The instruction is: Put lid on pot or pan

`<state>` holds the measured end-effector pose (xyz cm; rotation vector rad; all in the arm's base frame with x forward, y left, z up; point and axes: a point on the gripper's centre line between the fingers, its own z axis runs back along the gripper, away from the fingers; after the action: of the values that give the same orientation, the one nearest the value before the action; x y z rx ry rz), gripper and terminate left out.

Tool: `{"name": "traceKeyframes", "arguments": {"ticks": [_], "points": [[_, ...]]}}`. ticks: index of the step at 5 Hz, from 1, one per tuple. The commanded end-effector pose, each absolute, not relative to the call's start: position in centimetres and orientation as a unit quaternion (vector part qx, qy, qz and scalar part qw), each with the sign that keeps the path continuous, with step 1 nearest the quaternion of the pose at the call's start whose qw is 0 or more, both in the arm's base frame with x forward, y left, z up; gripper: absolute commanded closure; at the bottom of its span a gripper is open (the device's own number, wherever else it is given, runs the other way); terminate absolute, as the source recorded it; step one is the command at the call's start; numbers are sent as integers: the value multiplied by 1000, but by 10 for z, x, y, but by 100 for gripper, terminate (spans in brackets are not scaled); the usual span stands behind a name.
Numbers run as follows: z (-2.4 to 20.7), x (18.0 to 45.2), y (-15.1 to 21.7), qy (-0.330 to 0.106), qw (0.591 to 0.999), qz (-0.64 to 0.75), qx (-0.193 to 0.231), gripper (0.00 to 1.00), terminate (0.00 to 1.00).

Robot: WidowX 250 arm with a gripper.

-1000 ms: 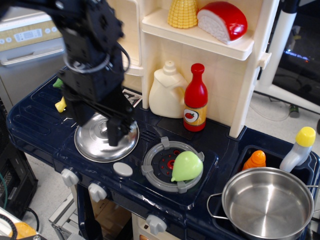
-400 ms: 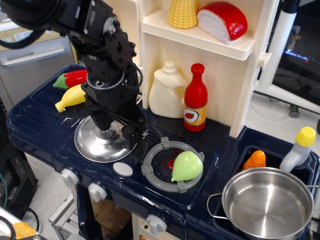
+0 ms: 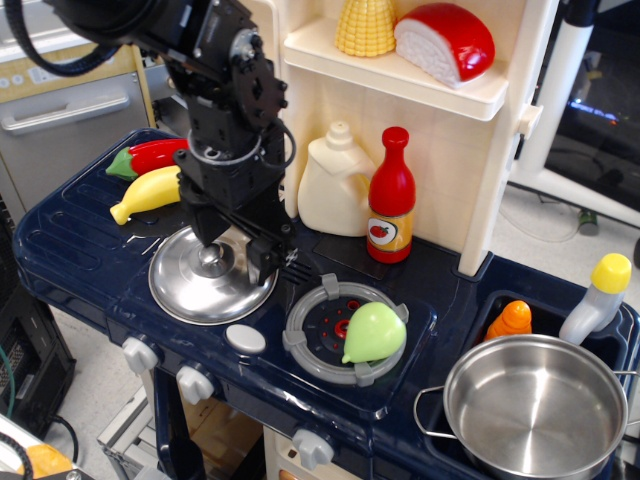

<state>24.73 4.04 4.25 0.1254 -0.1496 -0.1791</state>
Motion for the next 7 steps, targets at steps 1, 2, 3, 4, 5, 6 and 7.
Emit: {"name": "traceKeyframes", "arguments": {"ticks": [1, 2, 3, 4, 5, 6, 7], "points": [[52, 255, 44, -99, 990, -80, 66, 0, 0], [51, 254, 48, -96, 990, -81, 64, 0, 0], [49, 250, 53, -94, 990, -81, 60, 0, 0], [46, 245, 55, -98, 990, -79, 60, 100, 0], [37, 235, 61, -102, 990, -77, 55, 100, 0], [34, 235, 61, -104, 990, -77, 52, 100, 0], [47, 233, 48, -99, 991, -64, 57, 100, 0]]}}
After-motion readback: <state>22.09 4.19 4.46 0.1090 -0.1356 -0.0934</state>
